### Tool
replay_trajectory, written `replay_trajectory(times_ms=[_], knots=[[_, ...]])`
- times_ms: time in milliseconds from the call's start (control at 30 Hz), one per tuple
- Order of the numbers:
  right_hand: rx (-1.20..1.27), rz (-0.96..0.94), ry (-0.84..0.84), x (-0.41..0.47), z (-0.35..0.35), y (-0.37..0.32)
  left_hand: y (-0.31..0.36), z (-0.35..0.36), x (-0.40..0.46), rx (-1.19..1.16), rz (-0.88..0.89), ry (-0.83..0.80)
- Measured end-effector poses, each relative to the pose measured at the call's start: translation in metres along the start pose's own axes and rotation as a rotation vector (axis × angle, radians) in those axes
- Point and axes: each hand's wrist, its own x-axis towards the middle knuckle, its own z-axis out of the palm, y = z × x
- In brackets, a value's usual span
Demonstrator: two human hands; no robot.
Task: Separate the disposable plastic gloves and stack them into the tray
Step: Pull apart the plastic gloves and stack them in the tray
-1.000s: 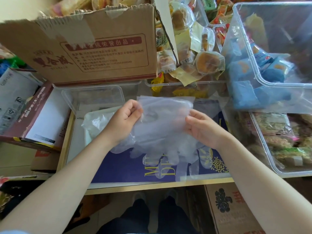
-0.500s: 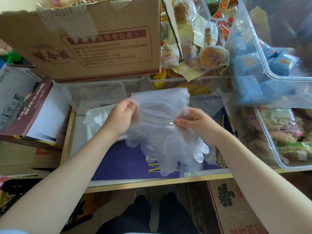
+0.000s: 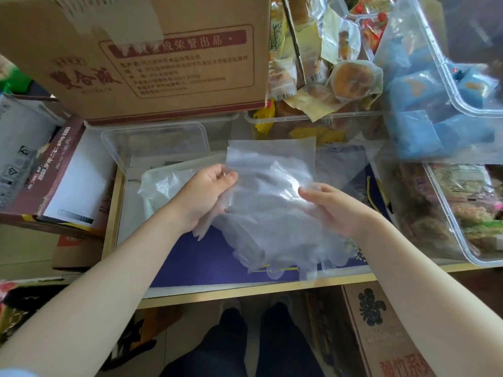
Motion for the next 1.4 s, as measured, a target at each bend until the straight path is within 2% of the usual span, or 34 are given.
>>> replay_trajectory(times_ms=[133, 233, 333, 433, 600, 700, 800, 867, 967, 1033, 1100, 1167, 1267, 1400], knots=[[0.042, 0.053, 0.18, 0.011, -0.014, 0.017, -0.022, 0.011, 0.01, 0.088, -0.183, -0.178], [-0.054, 0.086, 0.391, 0.016, -0.031, 0.036, -0.036, 0.022, 0.017, -0.23, -0.364, -0.283], [0.04, 0.057, 0.46, 0.02, -0.051, 0.053, -0.053, 0.03, 0.024, -0.47, -0.42, -0.333], [0.165, 0.053, 0.449, 0.023, -0.061, 0.063, -0.068, 0.039, 0.025, -0.561, -0.42, -0.289], [0.059, 0.126, 0.593, 0.04, -0.064, 0.076, -0.079, 0.066, 0.02, -0.277, -0.267, -0.073], [0.144, 0.128, 0.535, 0.042, -0.067, 0.077, -0.081, 0.076, 0.018, -0.243, -0.228, 0.034], [0.234, 0.039, 0.324, 0.034, -0.073, 0.071, -0.08, 0.069, 0.02, -0.168, -0.215, 0.04], [0.254, 0.011, 0.243, 0.028, -0.075, 0.066, -0.075, 0.059, 0.017, -0.132, -0.142, -0.091], [0.199, 0.002, 0.263, 0.024, -0.077, 0.059, -0.054, 0.038, 0.019, -0.167, -0.09, -0.378], [0.098, -0.004, 0.278, 0.025, -0.077, 0.057, -0.038, 0.035, 0.027, -0.085, -0.12, -0.412], [-0.007, -0.008, 0.296, 0.025, -0.073, 0.053, -0.027, 0.044, 0.038, 0.145, -0.1, -0.332], [-0.071, -0.017, 0.296, 0.025, -0.068, 0.05, -0.026, 0.058, 0.048, 0.255, -0.055, -0.224], [-0.177, -0.05, 0.288, 0.024, -0.063, 0.045, -0.037, 0.071, 0.056, 0.302, 0.011, -0.094], [0.01, -0.082, 0.229, 0.025, -0.06, 0.049, -0.045, 0.074, 0.052, 0.174, 0.051, 0.062]])
